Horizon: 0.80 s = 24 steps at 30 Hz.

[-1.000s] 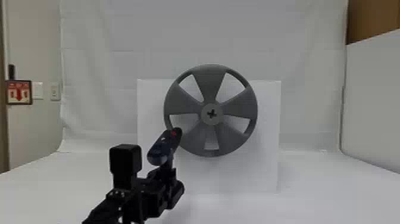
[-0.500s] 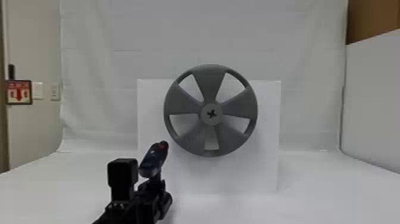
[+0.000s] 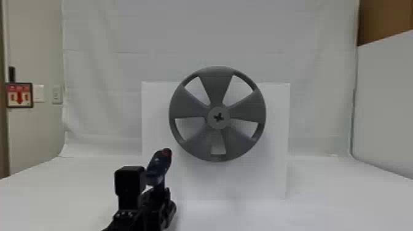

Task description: Grasp the drill and bring into the middle of wheel

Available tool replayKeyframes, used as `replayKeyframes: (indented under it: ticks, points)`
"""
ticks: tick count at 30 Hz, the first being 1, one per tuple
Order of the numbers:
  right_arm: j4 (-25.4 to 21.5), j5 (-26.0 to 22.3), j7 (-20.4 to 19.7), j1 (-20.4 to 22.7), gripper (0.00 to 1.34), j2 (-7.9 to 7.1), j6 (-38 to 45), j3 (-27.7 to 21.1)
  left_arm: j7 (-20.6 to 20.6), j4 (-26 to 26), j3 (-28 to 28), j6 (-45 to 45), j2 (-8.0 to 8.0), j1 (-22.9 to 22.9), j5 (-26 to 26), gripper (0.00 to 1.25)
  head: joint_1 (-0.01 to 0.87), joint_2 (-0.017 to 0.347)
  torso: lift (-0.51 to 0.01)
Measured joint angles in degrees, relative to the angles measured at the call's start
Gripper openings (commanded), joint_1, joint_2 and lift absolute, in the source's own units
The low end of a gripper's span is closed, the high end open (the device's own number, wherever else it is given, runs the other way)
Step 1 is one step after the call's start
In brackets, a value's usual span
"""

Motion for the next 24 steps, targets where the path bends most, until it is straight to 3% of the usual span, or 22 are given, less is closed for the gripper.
replayKeyframes:
  ticks: [24]
  points:
    - [0.2,0.0,0.0,-0.1,1.22,0.1,0.0,0.2,0.6,2.2,-0.7,-1.1,-0.02,-0.1,-1.3,0.03,0.054,0.031,-0.403]
